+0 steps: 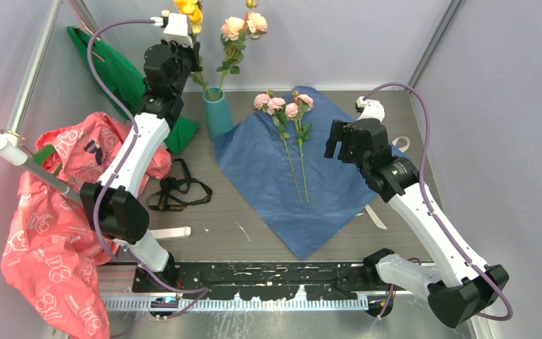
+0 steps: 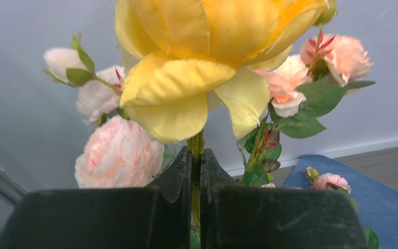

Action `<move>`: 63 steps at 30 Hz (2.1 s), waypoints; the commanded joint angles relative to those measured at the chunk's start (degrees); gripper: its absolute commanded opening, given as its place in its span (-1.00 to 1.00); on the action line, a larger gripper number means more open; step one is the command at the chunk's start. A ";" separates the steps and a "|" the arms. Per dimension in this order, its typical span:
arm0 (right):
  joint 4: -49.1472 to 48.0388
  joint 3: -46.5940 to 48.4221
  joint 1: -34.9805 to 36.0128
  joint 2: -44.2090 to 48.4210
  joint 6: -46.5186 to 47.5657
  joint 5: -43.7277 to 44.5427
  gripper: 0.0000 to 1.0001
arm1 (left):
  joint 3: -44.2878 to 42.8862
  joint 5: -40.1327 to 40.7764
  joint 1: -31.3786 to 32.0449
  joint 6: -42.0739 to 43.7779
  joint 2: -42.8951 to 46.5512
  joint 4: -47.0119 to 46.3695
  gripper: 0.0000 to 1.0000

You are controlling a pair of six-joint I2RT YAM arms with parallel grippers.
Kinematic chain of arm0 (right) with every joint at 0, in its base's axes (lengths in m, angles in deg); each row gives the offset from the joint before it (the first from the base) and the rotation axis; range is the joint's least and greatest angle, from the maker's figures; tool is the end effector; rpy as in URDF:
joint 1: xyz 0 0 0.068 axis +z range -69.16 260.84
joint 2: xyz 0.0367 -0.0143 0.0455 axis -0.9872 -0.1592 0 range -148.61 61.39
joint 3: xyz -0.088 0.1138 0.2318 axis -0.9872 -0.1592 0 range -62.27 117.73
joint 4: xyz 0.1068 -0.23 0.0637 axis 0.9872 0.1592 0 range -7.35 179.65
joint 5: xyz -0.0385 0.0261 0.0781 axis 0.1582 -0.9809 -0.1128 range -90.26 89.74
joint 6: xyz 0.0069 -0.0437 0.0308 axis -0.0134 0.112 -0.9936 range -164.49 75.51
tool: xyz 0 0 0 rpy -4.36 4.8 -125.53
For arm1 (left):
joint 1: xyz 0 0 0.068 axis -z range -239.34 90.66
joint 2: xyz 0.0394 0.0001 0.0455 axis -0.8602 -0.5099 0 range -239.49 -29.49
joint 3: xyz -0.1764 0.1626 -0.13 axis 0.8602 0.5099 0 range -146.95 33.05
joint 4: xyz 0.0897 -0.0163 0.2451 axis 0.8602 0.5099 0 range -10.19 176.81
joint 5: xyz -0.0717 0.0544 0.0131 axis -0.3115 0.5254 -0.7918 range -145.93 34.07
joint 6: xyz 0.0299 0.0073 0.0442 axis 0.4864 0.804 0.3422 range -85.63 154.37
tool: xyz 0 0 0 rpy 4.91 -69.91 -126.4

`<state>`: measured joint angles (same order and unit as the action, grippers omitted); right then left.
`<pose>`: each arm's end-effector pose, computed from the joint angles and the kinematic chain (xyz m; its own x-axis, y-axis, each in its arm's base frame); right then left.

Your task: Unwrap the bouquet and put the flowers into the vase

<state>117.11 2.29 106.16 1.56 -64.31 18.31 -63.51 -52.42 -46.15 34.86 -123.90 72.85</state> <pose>0.2038 0.0841 0.3683 -0.4745 0.1310 -0.8705 0.0057 0.9893 0.1458 0.3812 -0.0871 0.4633 0.1555 -0.0277 -0.9874 0.1676 0.9859 -0.0013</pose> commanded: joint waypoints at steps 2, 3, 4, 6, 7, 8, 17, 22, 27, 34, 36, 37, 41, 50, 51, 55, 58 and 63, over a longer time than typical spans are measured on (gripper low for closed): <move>-2.42 0.12 -0.10 1.26 -0.14 -0.56 0.72 | 3.78 0.13 -0.42 -2.63 -1.02 -2.15 -1.00; -2.39 0.13 -0.15 1.24 -0.14 -0.52 0.71 | 4.78 -0.12 -0.43 -3.23 -1.26 -2.37 -0.99; -2.33 0.11 -0.10 1.28 -0.12 -0.55 0.71 | 5.87 -0.30 -0.44 -3.68 -1.39 -2.62 -0.94; -2.29 0.05 -0.10 1.23 -0.14 -0.59 0.71 | 7.23 -0.60 -0.40 -4.36 -1.62 -3.09 -0.89; -2.29 0.05 -0.10 1.21 -0.14 -0.57 0.71 | 7.95 -0.68 -0.43 -4.78 -1.59 -3.27 -0.89; -2.29 -0.10 -0.10 1.20 -0.14 -0.61 0.71 | 8.79 -0.76 -0.42 -5.10 -1.56 -3.58 -0.89; -2.23 -0.19 -0.17 1.08 -0.08 -1.42 0.71 | 13.53 -1.38 -0.44 -7.13 -3.65 -5.61 -0.99; -2.52 -0.56 -0.07 1.47 0.00 -1.26 0.71 | 13.20 -1.76 -0.44 -7.41 -4.43 -5.11 -0.63; -2.67 -0.79 -0.17 1.06 -0.04 -1.67 0.71 | 13.81 -2.24 -0.38 -7.83 -3.36 -5.66 0.49; -3.74 0.08 -0.16 -3.93 -0.49 -3.89 0.71 | 14.61 -3.24 -0.29 -8.02 1.30 -5.62 0.99; -4.14 1.41 -0.10 -7.95 -1.10 -5.72 0.71 | 15.71 -4.65 -0.13 -9.11 4.17 -6.24 0.99; -4.51 2.14 -0.10 -10.35 -1.41 -6.63 0.71 | 15.99 -5.76 -0.08 -9.48 5.35 -6.24 0.99; -4.99 6.18 -0.15 -20.35 -2.36 -7.12 0.67 | 14.19 -9.09 0.17 -10.57 8.64 -1.84 0.99; -3.70 16.60 -0.19 -38.62 -2.34 -7.53 0.51 | 9.45 -15.49 0.54 -10.86 12.78 14.20 0.99; -3.28 17.64 -0.23 -40.60 -2.32 -7.65 0.49 | 9.88 -16.19 0.53 -10.85 13.57 15.13 0.99; -1.38 21.84 -0.31 -48.13 -2.16 -8.76 0.46 | 15.90 -19.75 0.89 -12.86 19.03 14.51 0.99; -2.00 23.19 -0.39 -52.25 -2.34 -9.41 0.45 | 21.70 -23.12 1.79 -14.15 23.19 13.42 0.99; -3.42 25.10 -2.43 -58.82 -3.22 -10.87 0.36 | 27.35 -26.66 4.46 -17.27 27.67 13.07 0.99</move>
<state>114.73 23.77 105.39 -54.09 -66.16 9.02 -38.76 -74.04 -43.96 20.92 -100.08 87.54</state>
